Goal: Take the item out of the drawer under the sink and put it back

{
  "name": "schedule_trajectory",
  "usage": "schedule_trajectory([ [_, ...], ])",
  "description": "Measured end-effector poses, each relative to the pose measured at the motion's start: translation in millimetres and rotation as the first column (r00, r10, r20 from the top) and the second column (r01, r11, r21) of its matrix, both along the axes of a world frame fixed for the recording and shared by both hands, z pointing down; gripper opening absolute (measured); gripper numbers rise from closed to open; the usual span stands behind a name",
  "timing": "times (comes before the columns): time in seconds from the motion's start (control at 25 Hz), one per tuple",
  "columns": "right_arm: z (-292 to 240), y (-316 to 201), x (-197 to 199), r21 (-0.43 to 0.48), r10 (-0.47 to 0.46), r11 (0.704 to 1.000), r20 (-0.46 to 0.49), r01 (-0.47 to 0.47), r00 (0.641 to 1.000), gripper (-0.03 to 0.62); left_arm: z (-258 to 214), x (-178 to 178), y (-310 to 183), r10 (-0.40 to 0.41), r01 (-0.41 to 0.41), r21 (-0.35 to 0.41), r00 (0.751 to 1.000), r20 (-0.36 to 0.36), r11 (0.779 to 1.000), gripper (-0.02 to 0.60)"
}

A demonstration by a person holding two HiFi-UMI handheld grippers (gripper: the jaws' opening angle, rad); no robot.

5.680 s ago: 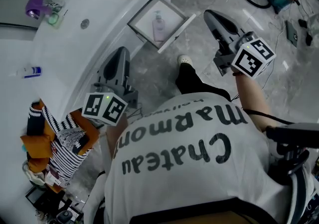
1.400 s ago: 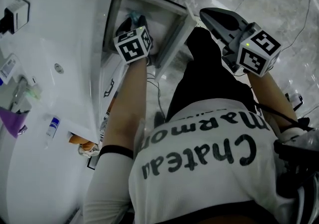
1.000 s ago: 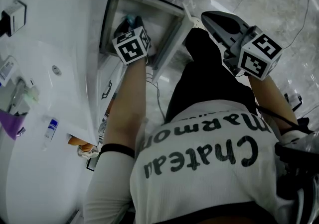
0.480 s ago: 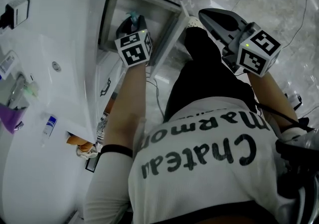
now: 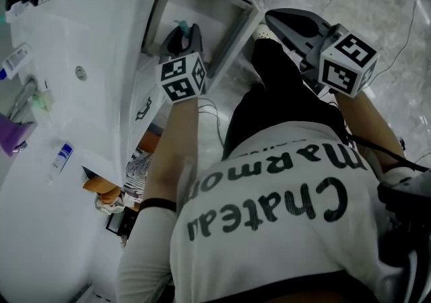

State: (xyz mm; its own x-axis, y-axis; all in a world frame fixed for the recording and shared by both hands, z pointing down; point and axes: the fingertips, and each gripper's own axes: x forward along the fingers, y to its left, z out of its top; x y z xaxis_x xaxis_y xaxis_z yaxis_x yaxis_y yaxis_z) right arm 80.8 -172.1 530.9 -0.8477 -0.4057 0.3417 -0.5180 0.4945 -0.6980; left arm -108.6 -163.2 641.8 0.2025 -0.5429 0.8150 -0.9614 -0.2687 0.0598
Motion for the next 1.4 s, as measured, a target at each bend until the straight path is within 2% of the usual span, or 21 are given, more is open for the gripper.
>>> schedule_trajectory([
  [0.56,-52.7,24.5,-26.5,0.102,-0.049,0.993,-0.017,0.051,0.999,0.012,-33.4,-15.3,41.4,-0.018,0.021,0.062,0.999,-0.036,0.998,0.130],
  [0.76,-72.4,31.8,-44.0,0.114,-0.055,0.992,-0.028,0.058,0.998,0.012,-38.8,-26.0,48.7,-0.007,0.010,0.049,0.999,-0.051,0.999,0.130],
  [1.12,-82.8,38.6,-44.5,0.130,-0.058,0.990,-0.014,0.060,0.998,0.012,-42.6,-26.4,73.3,-0.023,0.024,0.031,0.999,-0.047,0.999,0.129],
  [1.4,-98.9,36.7,-40.1,0.180,-0.067,0.981,-0.019,0.069,0.998,0.012,-78.8,-21.9,74.9,-0.049,0.061,0.144,0.995,-0.088,0.988,0.127],
])
